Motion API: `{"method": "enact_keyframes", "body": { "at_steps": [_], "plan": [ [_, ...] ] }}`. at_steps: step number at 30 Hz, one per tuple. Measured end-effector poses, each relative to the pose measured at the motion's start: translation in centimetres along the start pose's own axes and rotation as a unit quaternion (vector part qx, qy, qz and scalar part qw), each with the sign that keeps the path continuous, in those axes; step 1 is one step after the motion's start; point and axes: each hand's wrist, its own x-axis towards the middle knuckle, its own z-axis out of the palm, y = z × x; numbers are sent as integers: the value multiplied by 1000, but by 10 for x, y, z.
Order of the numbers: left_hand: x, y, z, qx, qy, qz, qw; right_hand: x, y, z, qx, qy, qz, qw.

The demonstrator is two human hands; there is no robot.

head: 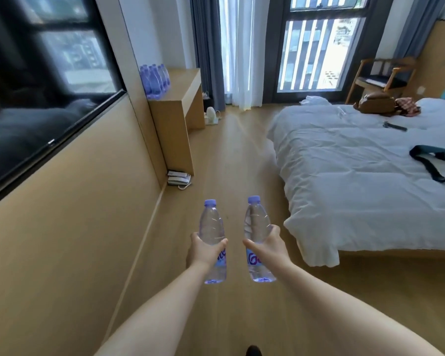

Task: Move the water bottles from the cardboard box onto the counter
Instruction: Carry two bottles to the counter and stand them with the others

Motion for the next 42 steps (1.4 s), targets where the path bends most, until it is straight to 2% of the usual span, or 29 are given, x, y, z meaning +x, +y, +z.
{"method": "enact_keyframes", "body": {
  "at_steps": [9,21,31,37,42],
  "plan": [
    [167,107,41,20,13,-14,1000,202,-76,-12,3,-23,-27,999],
    [461,236,83,-16,-12,18,1000,497,-179,22,3,-10,-20,1000],
    [650,350,121,-31,-54,35,997,716,-240,32,7,-21,-16,1000],
    [780,415,154,-54,-39,35,997,873,-275,43,0,-17,-37,999],
    [877,477,169,-85,3,28,996,1002,-326,40,-28,-36,-52,998]
  ]
}}
